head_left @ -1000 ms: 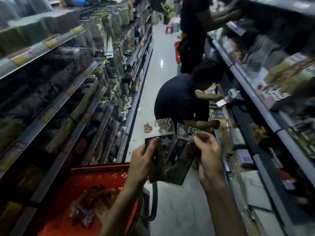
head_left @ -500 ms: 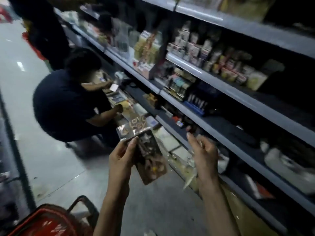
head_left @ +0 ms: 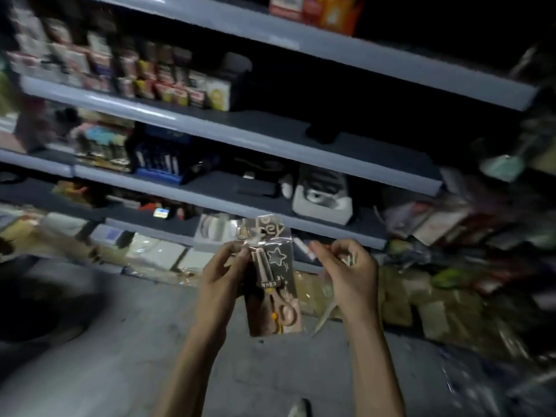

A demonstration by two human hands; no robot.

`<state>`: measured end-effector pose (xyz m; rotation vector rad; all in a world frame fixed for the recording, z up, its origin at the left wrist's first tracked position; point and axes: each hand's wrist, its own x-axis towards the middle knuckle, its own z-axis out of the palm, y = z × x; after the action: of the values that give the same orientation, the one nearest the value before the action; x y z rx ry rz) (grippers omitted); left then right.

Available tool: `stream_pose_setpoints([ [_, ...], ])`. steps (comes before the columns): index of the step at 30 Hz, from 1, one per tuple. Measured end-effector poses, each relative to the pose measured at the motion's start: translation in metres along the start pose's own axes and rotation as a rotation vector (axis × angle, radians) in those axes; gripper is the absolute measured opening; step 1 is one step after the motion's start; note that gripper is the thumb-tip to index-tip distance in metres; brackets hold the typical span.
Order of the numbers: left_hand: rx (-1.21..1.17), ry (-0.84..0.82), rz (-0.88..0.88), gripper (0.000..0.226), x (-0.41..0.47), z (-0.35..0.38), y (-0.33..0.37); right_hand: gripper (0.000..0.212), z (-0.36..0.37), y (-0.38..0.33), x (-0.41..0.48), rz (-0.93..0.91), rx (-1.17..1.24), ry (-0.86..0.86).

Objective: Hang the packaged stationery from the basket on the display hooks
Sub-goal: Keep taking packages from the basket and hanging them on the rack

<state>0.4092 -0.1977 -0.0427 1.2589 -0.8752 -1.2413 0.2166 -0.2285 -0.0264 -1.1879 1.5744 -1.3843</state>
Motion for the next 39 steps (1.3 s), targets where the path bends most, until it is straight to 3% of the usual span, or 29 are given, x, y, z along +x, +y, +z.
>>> stream_pose_setpoints([
  [4, 0.082, -0.135, 0.053, 0.020, 0.013, 0.089, 0.001, 0.024, -0.075, 0.007, 0.028, -0.052, 0.032, 0.119],
  [10, 0.108, -0.338, 0.051, 0.020, 0.026, 0.227, 0.003, 0.061, -0.179, 0.017, 0.079, -0.080, -0.018, 0.212],
  [13, 0.125, -0.392, 0.044, 0.022, 0.033, 0.286, 0.000, 0.064, -0.223, 0.018, 0.104, -0.042, -0.029, 0.227],
  [19, 0.184, -0.415, 0.092, 0.020, 0.054, 0.375, 0.000, 0.041, -0.296, 0.017, 0.153, -0.051, -0.006, 0.223],
  [27, 0.142, -0.535, 0.146, 0.020, 0.097, 0.461, -0.005, 0.018, -0.338, 0.020, 0.228, -0.039, -0.010, 0.288],
  [32, 0.115, -0.599, 0.182, 0.020, 0.126, 0.500, -0.013, 0.029, -0.357, 0.028, 0.260, -0.022, -0.022, 0.332],
  [39, 0.061, -0.593, 0.210, 0.019, 0.144, 0.546, -0.018, 0.007, -0.380, 0.029, 0.288, -0.043, -0.014, 0.385],
])
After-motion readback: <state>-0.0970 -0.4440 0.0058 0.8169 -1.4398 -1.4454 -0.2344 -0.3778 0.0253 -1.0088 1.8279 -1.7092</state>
